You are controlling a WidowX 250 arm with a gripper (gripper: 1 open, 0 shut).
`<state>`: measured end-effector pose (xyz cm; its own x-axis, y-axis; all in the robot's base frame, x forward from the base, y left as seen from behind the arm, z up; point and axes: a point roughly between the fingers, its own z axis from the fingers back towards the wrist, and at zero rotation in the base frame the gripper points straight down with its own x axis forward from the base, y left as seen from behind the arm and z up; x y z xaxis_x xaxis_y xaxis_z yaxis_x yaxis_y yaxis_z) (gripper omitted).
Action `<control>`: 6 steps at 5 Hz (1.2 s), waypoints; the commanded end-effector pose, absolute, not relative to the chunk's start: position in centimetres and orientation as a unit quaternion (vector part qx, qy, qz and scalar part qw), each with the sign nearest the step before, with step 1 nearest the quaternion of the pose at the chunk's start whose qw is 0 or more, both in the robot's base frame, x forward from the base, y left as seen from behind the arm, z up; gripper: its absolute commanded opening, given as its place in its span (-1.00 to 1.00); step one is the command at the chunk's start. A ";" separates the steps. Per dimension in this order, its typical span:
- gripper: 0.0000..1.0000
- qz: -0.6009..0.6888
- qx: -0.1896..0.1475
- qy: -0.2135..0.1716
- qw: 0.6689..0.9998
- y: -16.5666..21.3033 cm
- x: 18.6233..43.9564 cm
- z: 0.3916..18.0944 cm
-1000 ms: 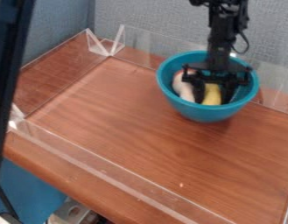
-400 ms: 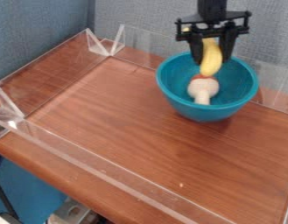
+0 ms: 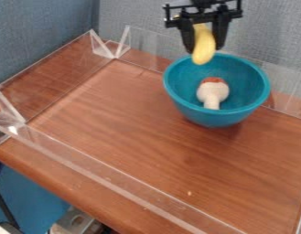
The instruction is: Remove the yellow object from the blue bowl and put it on the table
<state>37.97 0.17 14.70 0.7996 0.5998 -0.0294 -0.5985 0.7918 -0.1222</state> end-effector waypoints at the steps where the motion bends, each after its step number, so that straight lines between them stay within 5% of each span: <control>1: -1.00 0.335 -0.078 -0.068 0.937 2.8 37.3 19.3; 3: -1.00 0.369 -0.075 -0.074 0.923 7.7 35.9 19.3; 6: -1.00 0.432 -0.072 -0.087 0.895 9.2 35.6 19.5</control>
<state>35.77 8.83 16.31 0.6237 0.7816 0.0127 -0.7713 0.6179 -0.1529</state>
